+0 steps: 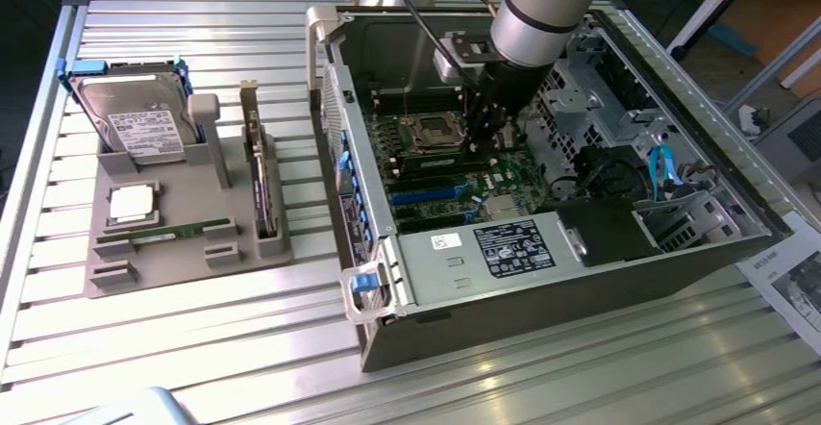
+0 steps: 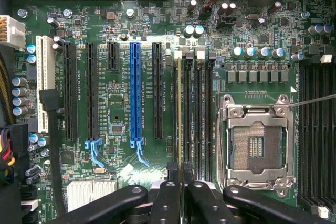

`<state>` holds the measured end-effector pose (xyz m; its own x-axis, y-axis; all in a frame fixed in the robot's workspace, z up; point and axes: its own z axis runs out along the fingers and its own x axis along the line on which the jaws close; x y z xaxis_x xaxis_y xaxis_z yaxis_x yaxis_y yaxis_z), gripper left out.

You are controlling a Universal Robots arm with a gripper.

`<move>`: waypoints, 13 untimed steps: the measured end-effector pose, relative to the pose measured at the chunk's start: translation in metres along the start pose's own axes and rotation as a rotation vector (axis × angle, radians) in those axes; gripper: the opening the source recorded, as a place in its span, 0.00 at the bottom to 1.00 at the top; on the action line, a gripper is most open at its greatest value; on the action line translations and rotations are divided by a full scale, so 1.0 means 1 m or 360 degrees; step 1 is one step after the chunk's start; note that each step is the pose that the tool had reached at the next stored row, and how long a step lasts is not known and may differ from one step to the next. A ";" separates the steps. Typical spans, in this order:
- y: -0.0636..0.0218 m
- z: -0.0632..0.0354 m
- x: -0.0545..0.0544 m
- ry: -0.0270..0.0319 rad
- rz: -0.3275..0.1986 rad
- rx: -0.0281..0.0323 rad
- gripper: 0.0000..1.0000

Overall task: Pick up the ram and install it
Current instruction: 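Insert the ram into the slot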

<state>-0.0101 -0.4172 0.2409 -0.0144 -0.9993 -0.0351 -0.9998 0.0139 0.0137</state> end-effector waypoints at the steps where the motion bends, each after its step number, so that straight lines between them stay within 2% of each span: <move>1: 0.0000 0.0001 0.000 0.00001 0.0003 0.00000 0.12; 13: -0.0001 0.0003 0.000 -0.00003 0.0011 0.00003 0.12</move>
<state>-0.0101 -0.4172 0.2406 -0.0212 -0.9992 -0.0352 -0.9997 0.0207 0.0137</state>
